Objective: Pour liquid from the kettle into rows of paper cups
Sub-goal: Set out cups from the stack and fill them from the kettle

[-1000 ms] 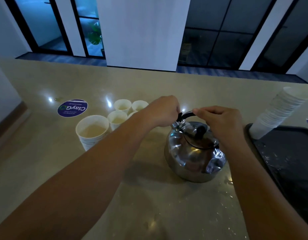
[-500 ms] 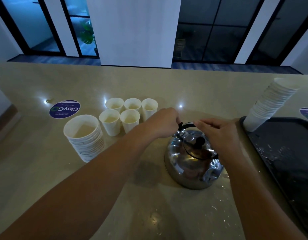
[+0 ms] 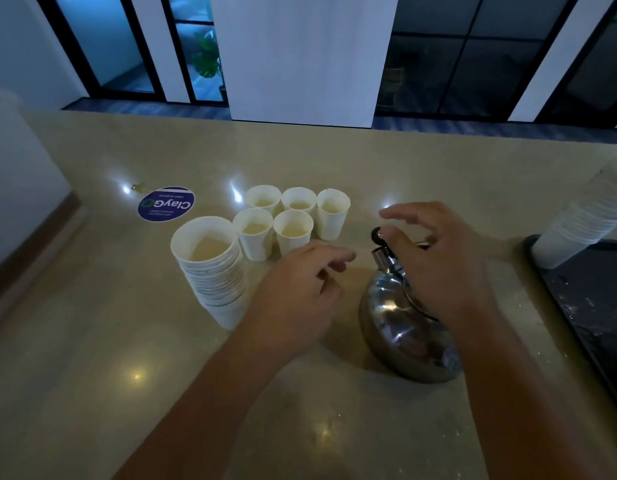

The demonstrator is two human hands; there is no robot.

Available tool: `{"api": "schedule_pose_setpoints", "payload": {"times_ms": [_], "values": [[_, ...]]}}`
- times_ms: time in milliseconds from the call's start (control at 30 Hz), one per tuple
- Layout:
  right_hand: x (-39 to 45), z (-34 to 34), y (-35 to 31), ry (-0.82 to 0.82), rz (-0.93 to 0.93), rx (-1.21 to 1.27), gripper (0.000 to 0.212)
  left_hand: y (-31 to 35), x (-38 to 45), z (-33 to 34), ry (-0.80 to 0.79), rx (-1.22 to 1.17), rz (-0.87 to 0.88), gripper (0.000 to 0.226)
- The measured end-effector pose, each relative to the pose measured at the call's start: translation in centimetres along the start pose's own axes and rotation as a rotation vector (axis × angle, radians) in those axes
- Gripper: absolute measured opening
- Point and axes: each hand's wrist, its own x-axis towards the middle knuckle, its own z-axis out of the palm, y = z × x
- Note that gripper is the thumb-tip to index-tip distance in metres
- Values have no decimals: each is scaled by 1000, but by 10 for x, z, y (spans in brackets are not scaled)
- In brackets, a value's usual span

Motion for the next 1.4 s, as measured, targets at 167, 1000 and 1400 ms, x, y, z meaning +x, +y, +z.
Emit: {"api": "schedule_pose_setpoints", "payload": {"times_ms": [167,1000,1400], "values": [[-16,41,-16,-264,-2,181,21,-34,-53,-20,492,-95,100,29],[-30,99,-27,-235,-225,97,15,-101,-27,-13,462,-280,-13,83],[11,47,-37,284,-250,203,14,-112,-17,-20,511,-265,-108,90]]}}
